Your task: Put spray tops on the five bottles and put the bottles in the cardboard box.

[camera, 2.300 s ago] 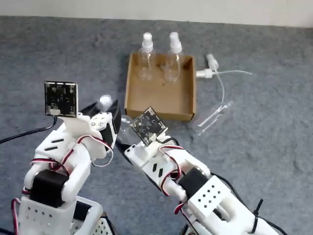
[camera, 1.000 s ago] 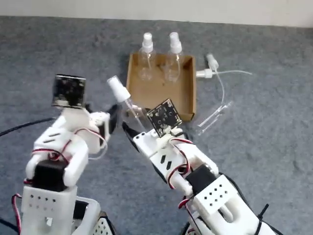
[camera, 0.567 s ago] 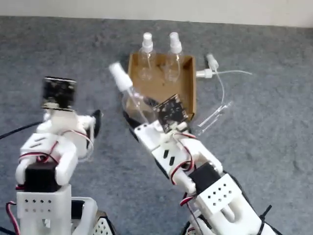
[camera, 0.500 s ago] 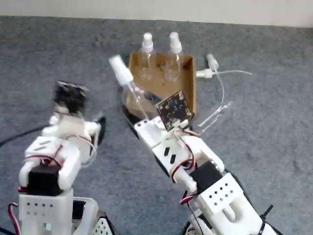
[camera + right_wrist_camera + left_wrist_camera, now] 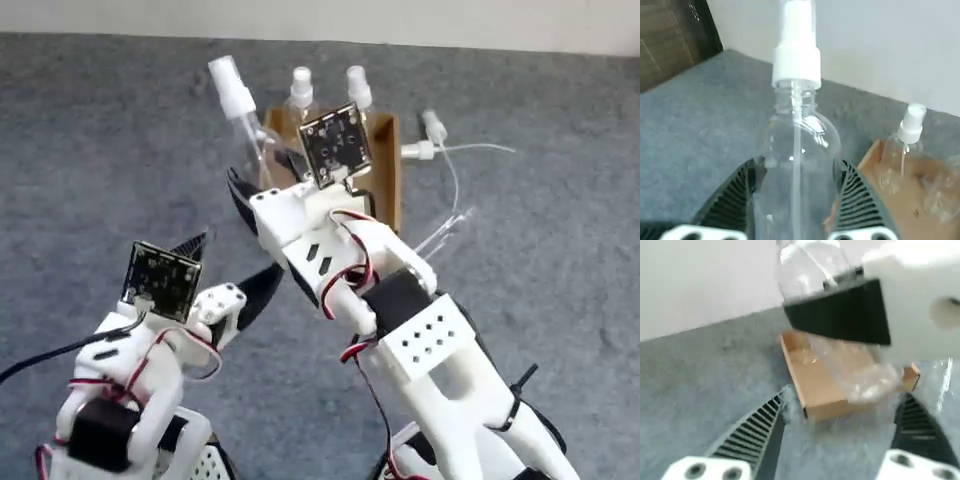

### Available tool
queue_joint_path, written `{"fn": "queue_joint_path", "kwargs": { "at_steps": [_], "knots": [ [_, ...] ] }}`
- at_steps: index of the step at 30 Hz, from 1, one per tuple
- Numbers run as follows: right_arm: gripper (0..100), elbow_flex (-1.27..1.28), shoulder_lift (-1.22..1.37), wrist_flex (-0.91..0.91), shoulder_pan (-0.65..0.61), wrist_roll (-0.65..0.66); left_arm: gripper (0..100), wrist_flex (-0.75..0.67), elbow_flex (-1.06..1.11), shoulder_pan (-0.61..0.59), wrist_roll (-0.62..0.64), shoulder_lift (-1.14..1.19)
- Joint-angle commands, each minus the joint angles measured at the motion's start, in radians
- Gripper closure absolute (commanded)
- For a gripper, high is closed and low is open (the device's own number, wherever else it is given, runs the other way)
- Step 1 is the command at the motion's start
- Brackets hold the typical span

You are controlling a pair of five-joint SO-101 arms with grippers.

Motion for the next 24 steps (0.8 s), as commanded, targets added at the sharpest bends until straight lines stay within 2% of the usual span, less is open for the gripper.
{"fn": "queue_joint_path", "kwargs": {
  "at_steps": [1, 5, 15, 20, 24],
  "knots": [
    [99.5, -0.07, -0.05, 0.09, -0.01, -0.005, 70, -0.155, 0.044, -0.028, 0.005, 0.124],
    [99.5, -0.061, -0.131, 0.13, -0.008, -0.003, 70, -0.224, 0.035, -0.096, 0.008, 0.217],
    [99.5, 0.033, -0.229, 0.147, 0.015, 0.066, 70, -0.23, 0.035, -0.102, 0.008, 0.231],
    [99.5, 0.033, -0.12, 0.082, 0.209, 0.107, 70, -0.133, 0.062, -0.14, 0.003, 0.217],
    [99.5, 0.031, 0.036, -0.081, 0.323, 0.109, 79, -0.115, 0.117, -0.246, 0.003, 0.147]
  ]
}}
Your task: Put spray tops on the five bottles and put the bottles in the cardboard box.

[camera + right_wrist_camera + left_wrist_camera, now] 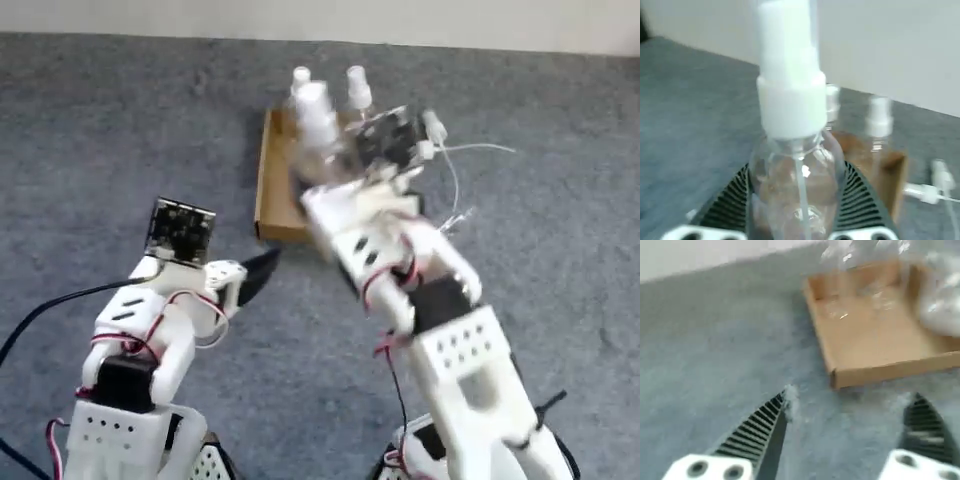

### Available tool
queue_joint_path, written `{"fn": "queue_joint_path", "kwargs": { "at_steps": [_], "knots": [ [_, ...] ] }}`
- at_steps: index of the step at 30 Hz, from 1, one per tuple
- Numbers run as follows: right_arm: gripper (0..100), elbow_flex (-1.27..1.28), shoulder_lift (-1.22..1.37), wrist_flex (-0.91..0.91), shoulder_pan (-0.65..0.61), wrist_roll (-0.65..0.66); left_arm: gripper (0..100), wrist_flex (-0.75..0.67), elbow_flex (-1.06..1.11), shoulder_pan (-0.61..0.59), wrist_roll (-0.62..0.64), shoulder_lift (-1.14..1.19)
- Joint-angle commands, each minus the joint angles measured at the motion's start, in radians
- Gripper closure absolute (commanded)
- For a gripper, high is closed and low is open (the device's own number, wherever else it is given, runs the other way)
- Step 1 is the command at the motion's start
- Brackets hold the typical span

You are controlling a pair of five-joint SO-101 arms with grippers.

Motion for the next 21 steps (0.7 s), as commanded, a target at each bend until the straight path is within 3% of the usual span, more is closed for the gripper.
{"fn": "queue_joint_path", "kwargs": {
  "at_steps": [1, 4, 7, 15, 21],
  "knots": [
    [99.5, -0.008, 0.108, -0.133, 0.079, 0.011, 80, 0.014, 0.053, -0.128, 0.002, -0.074],
    [99.5, -0.007, 0.17, -0.203, 0.09, 0.011, 82, 0.011, 0.183, -0.252, -0.052, -0.13],
    [99.5, 0.033, 0.209, -0.328, 0.13, 0.003, 82, -0.086, 0.315, -0.331, -0.106, -0.188],
    [99.5, 0.219, 0.335, -0.647, 0.122, 0.005, 82, -0.121, 0.377, -0.34, -0.106, -0.302],
    [99.5, 0.232, 0.484, -0.776, 0.122, 0.005, 82, -0.121, 0.394, -0.318, -0.109, -0.312]
  ]
}}
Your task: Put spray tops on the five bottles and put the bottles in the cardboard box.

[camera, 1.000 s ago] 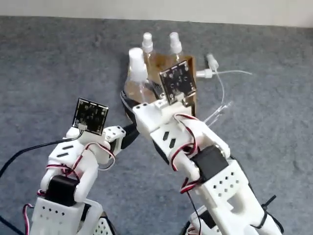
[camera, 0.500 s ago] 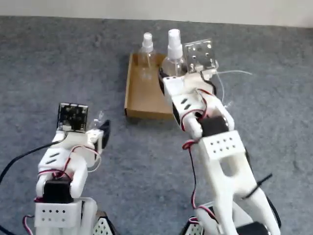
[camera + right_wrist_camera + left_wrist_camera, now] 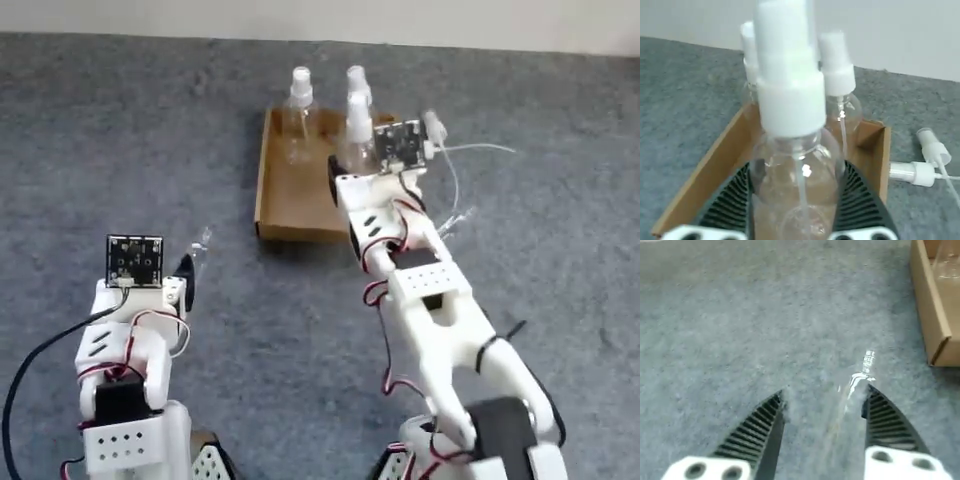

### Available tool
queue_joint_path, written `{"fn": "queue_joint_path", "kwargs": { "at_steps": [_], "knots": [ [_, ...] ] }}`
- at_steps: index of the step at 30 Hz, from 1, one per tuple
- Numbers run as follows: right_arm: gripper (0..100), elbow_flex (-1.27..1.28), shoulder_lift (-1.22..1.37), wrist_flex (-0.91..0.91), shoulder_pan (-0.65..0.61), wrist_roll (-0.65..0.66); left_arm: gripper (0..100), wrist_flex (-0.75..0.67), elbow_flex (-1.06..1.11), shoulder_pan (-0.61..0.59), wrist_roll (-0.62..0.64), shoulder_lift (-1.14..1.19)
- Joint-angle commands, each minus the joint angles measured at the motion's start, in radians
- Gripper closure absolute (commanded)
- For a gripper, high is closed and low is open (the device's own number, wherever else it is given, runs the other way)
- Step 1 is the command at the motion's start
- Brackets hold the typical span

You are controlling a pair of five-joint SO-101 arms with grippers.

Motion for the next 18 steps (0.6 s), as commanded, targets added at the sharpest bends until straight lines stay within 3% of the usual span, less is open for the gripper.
{"fn": "queue_joint_path", "kwargs": {
  "at_steps": [1, 11, 18],
  "knots": [
    [99.5, -0.01, 0.048, -0.111, 0.007, 0.005, 82, -0.021, -0.001, 0.005, -0.008, -0.015],
    [99.5, -0.012, 0.202, -0.28, 0.007, 0.005, 82, -0.021, 0.001, 0.005, -0.008, -0.015],
    [99.5, -0.079, 0.292, -0.286, 0.007, 0.005, 82, -0.021, 0.001, 0.005, -0.008, -0.015]
  ]
}}
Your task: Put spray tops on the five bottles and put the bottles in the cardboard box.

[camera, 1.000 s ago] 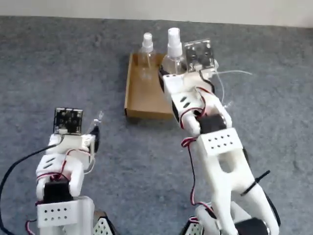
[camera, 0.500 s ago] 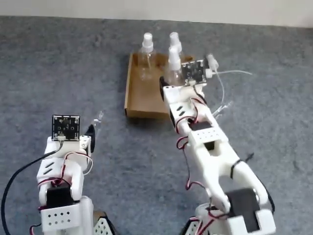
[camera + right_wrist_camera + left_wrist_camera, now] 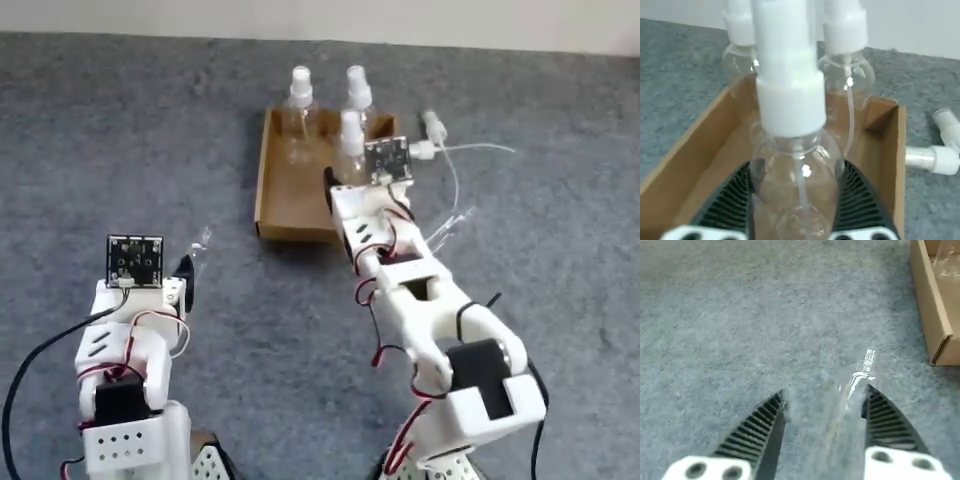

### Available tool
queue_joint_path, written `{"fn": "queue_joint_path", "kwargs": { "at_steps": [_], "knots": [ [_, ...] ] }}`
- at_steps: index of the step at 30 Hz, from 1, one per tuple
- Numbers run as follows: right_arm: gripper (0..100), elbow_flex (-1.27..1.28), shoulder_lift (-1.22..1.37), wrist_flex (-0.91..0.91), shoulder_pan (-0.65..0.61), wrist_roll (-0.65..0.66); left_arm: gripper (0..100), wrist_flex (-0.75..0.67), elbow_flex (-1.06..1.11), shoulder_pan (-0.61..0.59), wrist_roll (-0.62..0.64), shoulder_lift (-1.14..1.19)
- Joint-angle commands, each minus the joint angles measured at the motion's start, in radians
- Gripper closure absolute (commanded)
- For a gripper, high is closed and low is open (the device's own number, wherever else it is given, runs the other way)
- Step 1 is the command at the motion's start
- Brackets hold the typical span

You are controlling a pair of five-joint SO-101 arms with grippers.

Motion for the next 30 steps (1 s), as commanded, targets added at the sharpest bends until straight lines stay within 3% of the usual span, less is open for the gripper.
{"fn": "queue_joint_path", "kwargs": {
  "at_steps": [1, 16, 21, 30],
  "knots": [
    [99.3, -0.071, 0.01, -0.028, 0.007, 0.005, 82, -0.021, -0.004, 0.005, -0.006, -0.015],
    [98.9, -0.074, 0.016, -0.028, 0.01, 0.008, 82, -0.021, -0.002, 0.005, -0.006, -0.015],
    [91.1, -0.074, 0.016, -0.028, 0.008, 0.008, 82, -0.021, -0.002, 0.005, -0.006, -0.015],
    [89.9, -0.074, 0.015, -0.027, 0.008, 0.009, 82, -0.021, -0.002, 0.005, -0.006, -0.015]
  ]
}}
